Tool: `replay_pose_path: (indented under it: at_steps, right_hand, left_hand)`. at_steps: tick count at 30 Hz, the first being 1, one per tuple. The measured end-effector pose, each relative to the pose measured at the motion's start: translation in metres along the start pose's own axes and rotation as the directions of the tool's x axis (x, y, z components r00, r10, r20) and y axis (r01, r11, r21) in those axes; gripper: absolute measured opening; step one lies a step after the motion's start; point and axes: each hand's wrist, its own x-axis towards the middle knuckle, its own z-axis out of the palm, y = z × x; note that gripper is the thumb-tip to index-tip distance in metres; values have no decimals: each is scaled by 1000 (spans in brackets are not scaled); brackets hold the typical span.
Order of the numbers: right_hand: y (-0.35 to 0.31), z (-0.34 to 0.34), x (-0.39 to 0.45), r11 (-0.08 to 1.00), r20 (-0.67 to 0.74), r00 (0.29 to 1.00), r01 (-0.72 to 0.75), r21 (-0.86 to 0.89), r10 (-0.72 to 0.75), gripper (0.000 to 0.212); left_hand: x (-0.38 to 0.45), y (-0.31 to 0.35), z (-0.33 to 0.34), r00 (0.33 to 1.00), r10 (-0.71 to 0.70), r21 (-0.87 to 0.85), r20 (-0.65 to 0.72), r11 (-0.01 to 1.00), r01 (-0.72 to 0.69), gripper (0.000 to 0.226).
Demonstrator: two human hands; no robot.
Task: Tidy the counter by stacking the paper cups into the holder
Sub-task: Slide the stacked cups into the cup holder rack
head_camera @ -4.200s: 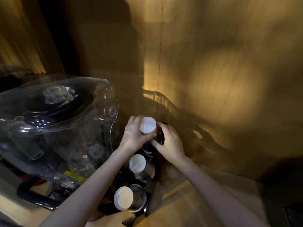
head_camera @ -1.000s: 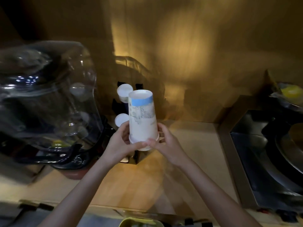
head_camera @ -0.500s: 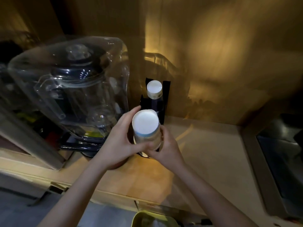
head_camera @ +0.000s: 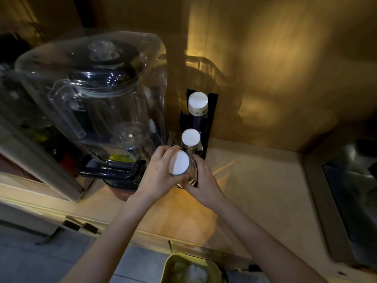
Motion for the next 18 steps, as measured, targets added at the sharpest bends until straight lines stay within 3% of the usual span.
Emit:
replay_pose_path:
  at_steps: [5, 18]
  right_hand:
    - [1, -8, -3, 994, -63, 996, 57, -96, -63, 58]
    - [1, -17, -3, 931, 72, 991, 131, -342, -114, 49]
  left_hand:
    - [4, -15, 24, 998, -48, 15, 30, 999, 47, 74]
    - [13, -20, 53, 991, -69, 148, 114, 988, 52, 67]
